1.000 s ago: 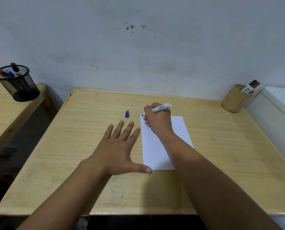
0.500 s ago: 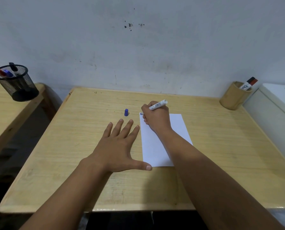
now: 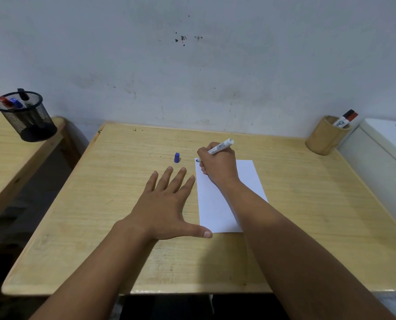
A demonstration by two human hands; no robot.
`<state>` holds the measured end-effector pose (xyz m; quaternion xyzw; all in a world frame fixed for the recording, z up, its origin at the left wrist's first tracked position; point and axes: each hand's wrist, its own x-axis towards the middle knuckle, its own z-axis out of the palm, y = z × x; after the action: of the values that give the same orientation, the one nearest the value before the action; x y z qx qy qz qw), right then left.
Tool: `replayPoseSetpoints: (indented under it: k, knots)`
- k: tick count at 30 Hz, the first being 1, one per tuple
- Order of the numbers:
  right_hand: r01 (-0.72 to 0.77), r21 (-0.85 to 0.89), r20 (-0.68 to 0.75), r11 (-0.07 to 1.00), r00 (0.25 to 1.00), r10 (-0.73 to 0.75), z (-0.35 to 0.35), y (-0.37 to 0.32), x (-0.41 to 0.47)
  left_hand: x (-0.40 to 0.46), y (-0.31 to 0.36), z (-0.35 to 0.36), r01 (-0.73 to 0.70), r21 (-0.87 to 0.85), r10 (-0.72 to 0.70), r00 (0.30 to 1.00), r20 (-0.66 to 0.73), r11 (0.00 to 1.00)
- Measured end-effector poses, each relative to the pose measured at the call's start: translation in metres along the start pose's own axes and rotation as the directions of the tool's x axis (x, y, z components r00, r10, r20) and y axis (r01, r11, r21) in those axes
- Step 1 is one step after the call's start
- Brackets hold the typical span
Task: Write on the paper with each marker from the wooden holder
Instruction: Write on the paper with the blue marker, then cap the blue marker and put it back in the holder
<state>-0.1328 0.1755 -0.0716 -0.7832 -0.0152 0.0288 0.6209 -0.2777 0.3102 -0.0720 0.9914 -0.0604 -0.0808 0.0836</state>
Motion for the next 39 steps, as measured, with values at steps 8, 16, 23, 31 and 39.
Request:
replayPoseSetpoints:
  k: [8,16,23,31,39]
  knots:
    - [-0.011,0.140,0.041,0.990,0.999,0.005,-0.003,-0.004,0.002,-0.001,0.004,-0.015,0.005,-0.066,-0.001,0.998,0.059,0.998]
    - [0.148,0.033,0.025,0.988,0.989,-0.149,-0.031,-0.049,-0.004,0.036,0.004,-0.042,0.022,-0.470,-0.337,0.725,-0.600,0.882]
    - [0.114,0.068,0.259,0.991,0.957,-0.128,-0.067,-0.071,-0.011,0.075,-0.015,-0.031,0.208,-0.353,-0.351,0.841,-0.412,0.912]
    - [0.046,0.141,0.332,0.989,0.939,-0.091,-0.078,-0.070,-0.029,0.071,-0.006,-0.064,-0.008,-0.956,-0.569,0.802,-0.181,0.293]
    - [0.241,-0.196,0.249,0.950,0.950,-0.190,-0.073,-0.054,-0.037,0.060,0.015,-0.102,-0.122,-0.993,-0.479,0.871,-0.109,0.004]
